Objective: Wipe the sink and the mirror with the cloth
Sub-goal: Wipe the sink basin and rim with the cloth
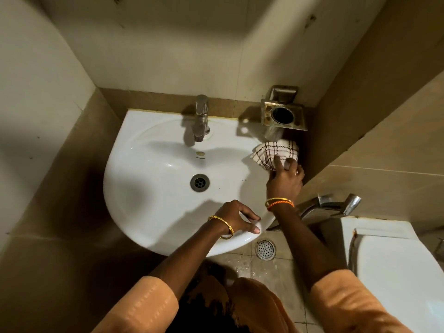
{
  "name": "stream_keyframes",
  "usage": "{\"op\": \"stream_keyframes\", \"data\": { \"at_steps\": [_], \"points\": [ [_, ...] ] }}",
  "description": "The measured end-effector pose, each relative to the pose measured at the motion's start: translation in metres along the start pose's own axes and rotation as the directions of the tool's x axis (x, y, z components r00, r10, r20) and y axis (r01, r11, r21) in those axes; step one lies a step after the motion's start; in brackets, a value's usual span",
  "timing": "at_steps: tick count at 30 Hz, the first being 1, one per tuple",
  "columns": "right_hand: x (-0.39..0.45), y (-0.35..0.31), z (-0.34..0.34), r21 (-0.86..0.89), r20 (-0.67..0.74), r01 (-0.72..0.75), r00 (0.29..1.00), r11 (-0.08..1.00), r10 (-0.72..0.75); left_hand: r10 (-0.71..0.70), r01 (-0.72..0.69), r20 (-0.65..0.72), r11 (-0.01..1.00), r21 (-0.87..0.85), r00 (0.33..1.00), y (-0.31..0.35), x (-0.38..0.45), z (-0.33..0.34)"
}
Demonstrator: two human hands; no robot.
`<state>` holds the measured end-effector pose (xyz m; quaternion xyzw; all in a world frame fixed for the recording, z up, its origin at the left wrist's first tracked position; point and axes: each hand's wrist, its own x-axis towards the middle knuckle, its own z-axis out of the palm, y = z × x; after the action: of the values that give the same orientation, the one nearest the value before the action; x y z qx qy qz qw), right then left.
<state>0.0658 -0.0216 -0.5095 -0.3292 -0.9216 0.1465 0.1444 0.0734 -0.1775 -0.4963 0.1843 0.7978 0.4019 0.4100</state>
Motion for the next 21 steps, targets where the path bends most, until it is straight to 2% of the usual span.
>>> {"op": "stream_keyframes", "data": {
  "at_steps": [4,8,15,21],
  "points": [
    [0.007,-0.014,0.012,-0.034,-0.021,0.004,1.000,0.999,-0.005,0.002,-0.002,-0.007,1.000,0.007,1.000,0.000,0.001,0.000],
    [0.030,-0.042,0.025,-0.076,0.077,0.068,0.995,0.995,-0.062,-0.009,0.010,-0.021,0.999,0.036,1.000,0.001,0.002,0.001],
    [0.026,-0.041,0.036,0.001,0.050,0.100,0.994,0.995,-0.100,-0.020,0.021,-0.026,0.999,0.038,0.999,0.002,0.000,0.002],
    [0.046,-0.070,0.051,0.077,0.034,0.134,0.990,0.988,-0.136,-0.065,0.066,-0.041,0.998,0.023,0.997,0.002,-0.002,0.003]
  ]
}}
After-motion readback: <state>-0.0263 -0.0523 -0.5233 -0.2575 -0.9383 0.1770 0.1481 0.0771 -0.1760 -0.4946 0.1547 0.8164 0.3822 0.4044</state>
